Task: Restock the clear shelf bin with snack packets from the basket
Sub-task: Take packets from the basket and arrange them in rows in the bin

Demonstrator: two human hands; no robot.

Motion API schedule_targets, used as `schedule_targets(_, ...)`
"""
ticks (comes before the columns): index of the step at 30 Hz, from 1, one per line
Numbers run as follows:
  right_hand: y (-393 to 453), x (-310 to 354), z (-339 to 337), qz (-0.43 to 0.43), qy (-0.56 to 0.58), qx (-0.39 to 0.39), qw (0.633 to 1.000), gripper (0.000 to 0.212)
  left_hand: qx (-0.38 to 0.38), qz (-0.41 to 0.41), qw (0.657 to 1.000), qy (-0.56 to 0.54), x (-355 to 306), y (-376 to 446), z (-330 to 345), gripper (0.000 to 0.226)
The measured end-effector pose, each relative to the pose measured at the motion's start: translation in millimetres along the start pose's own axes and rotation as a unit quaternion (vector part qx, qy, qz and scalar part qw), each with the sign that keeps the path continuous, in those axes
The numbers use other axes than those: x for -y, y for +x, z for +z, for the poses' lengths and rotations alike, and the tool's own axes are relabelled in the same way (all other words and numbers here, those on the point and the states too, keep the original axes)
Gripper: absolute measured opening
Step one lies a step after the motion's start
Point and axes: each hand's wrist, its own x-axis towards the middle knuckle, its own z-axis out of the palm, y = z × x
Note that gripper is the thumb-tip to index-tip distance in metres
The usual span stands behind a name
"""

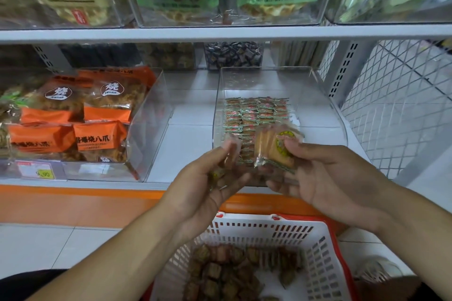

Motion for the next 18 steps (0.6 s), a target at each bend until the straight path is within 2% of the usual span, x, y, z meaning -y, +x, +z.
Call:
schedule_targets(2, -1.5, 2.2, -1.1, -0.004, -0.012, 0.030, 0.999, 0.047, -0.008, 0.035, 0.999, 0.030, 3.0, 0.4, -0.8, 0.058)
schedule_targets(4, -2.4, 2.3, -1.0, 0.002, -0.013, 0.046, 0.999, 0.051, -0.044, 0.102, 0.986, 0.125, 5.8, -0.1, -2.8, 0.074)
schedule_targets(6, -2.2, 0.2, 0.0, 0.014, 0.005, 0.042, 0.999, 0.044, -0.085, 0.177, 0.941, 0.275, 7.7, -2.0, -3.9, 0.075)
schedule_targets(8, -1.3, -3.2, 0.2, 0.023, -0.001, 0.029, 0.999, 0.040, -0.104, 0.229, 0.905, 0.344, 9.2, -4.4, -4.2, 0.068)
schedule_targets(12, 0.8, -9.8, 0.0, 0.035, -0.052, 0.008, 0.998, 0.040, -0.101, 0.269, 0.879, 0.380, 10.3, -7.7, -3.0, 0.059)
schedule_targets(16, 0.1, -13.2, 0.5, 0.041, -0.072, -0.002, 0.997, 0.045, -0.069, 0.269, 0.883, 0.379, 10.7, -10.6, -1.5, 0.057)
schedule_targets(18, 0.7, -12.2, 0.2, 0.038, -0.067, -0.011, 0.997, 0.046, -0.044, 0.264, 0.902, 0.338, 9.7, -10.7, -1.3, 0.055)
